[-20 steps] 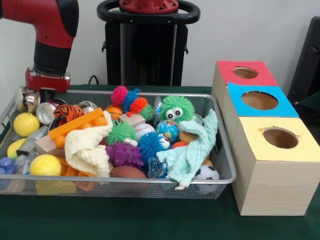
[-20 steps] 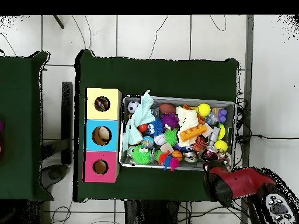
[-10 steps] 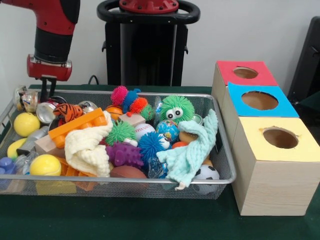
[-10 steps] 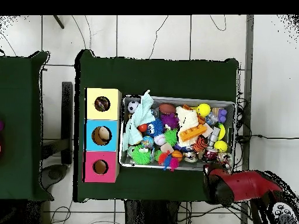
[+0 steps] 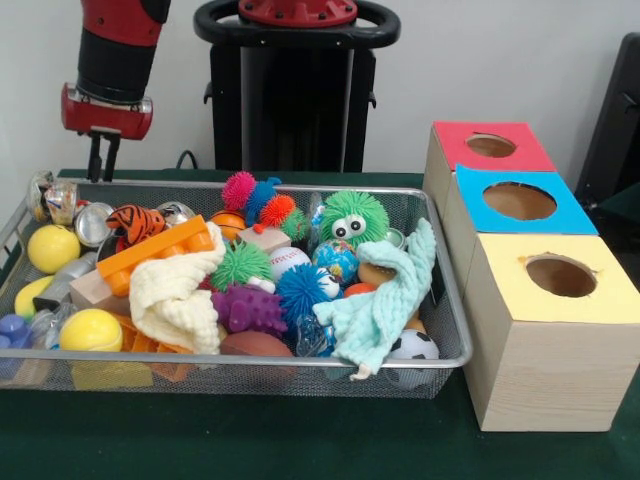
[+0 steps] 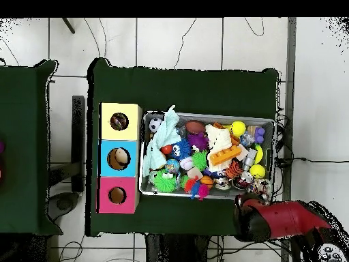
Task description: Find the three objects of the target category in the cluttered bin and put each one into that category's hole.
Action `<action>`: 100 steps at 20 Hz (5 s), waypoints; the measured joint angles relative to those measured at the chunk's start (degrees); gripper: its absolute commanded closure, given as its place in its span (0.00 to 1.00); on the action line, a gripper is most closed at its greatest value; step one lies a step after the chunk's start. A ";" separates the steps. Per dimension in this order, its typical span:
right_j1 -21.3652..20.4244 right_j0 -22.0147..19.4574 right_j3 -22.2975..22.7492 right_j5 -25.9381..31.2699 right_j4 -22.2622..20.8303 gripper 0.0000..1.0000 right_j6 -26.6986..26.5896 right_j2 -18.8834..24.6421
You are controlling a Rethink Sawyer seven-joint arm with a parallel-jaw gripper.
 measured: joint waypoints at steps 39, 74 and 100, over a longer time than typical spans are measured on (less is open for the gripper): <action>7.52 8.19 -3.71 -1.52 -12.02 1.00 0.00 -3.52; 12.63 6.93 -11.93 -2.20 -14.84 0.00 0.00 -6.76; 12.99 5.57 -12.18 -2.21 -14.77 1.00 0.00 -6.27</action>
